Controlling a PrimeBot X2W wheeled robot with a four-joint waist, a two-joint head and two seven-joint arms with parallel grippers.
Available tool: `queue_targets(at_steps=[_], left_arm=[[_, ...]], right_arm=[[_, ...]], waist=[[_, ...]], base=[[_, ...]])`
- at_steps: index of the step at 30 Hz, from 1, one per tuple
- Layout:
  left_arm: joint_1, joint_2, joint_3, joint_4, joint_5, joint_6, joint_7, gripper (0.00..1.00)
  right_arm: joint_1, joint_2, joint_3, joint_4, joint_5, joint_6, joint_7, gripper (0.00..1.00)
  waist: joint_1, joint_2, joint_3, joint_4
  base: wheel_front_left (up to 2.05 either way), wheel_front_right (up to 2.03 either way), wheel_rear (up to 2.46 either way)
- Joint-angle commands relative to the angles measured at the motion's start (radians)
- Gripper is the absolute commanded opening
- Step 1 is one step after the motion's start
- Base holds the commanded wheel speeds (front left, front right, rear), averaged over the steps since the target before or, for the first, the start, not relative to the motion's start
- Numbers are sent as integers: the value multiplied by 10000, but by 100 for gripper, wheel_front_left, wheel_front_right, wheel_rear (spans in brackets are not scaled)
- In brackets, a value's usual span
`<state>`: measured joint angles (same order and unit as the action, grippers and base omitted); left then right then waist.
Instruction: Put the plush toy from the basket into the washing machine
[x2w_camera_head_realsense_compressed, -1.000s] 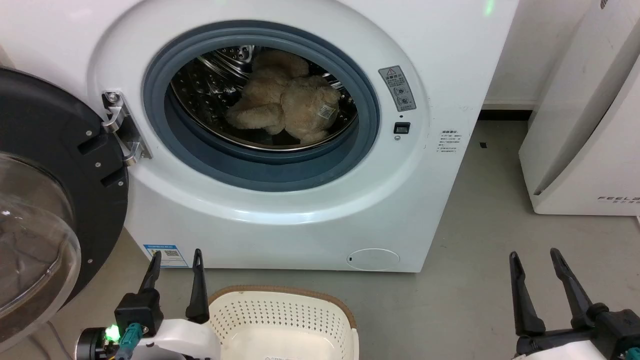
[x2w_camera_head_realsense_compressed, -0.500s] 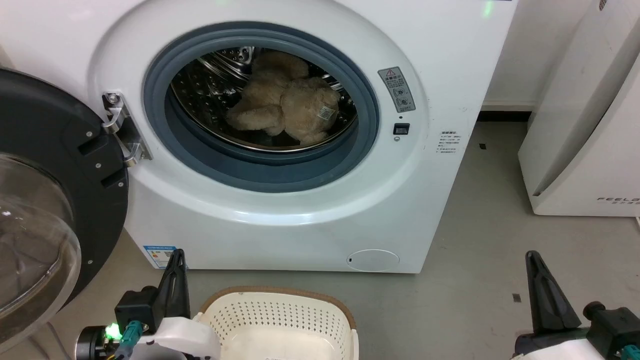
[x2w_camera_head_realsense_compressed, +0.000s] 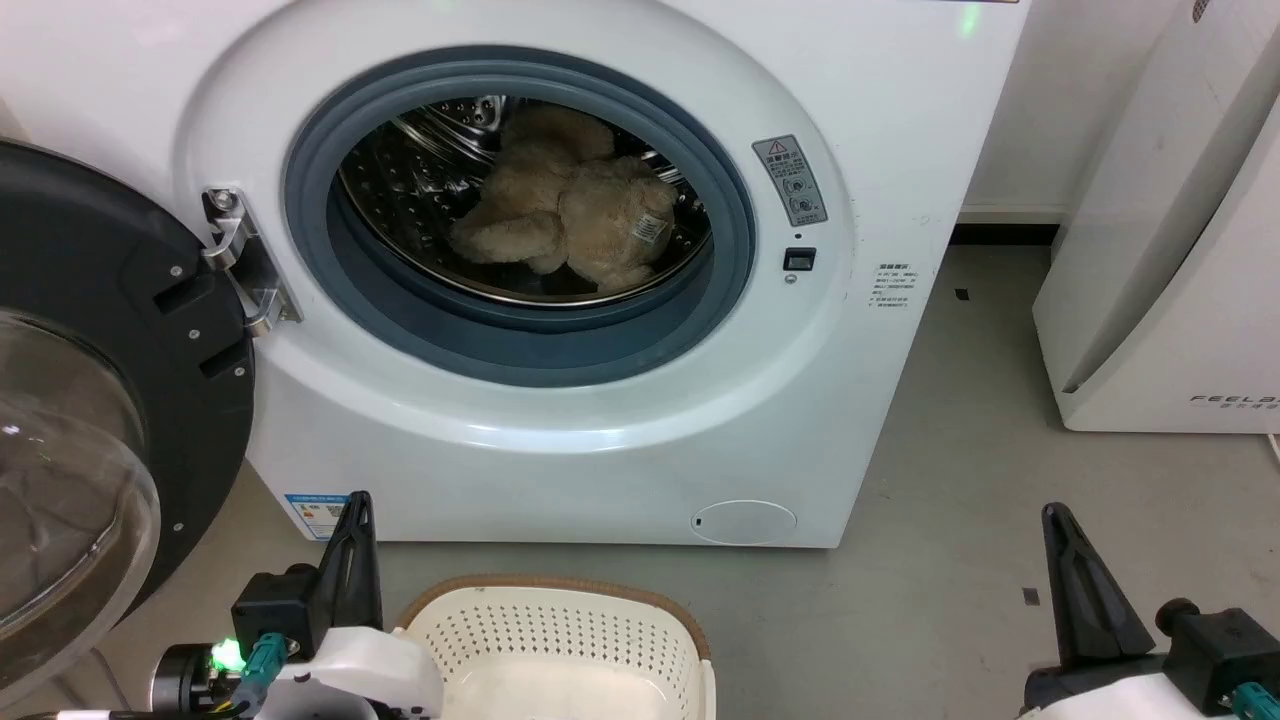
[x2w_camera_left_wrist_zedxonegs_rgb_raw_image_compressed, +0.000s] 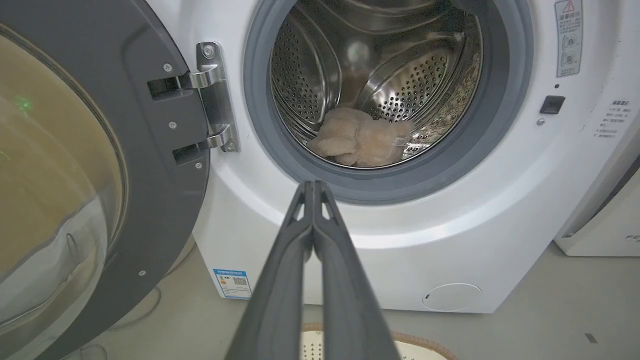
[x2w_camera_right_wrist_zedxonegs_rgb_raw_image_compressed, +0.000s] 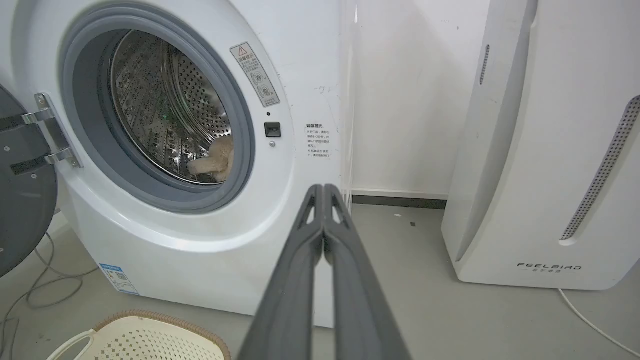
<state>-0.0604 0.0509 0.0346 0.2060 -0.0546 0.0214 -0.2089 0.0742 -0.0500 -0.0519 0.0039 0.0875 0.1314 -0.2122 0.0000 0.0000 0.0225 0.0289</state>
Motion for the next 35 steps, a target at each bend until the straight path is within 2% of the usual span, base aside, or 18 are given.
queue_targets(at_steps=[1, 35], left_arm=[[121, 0, -26, -89, 40, -39, 48, 0], [295, -2, -141, -800, 222, -102, 784, 0]], right_arm=[[-123, -1, 25, -8, -76, -2, 71, 0], [-346, -1, 203, -19, -364, -4, 811, 0]], waist=[[0, 0, -1, -2], [0, 0, -82, -105]], base=[[0, 0, 0], [0, 0, 0]])
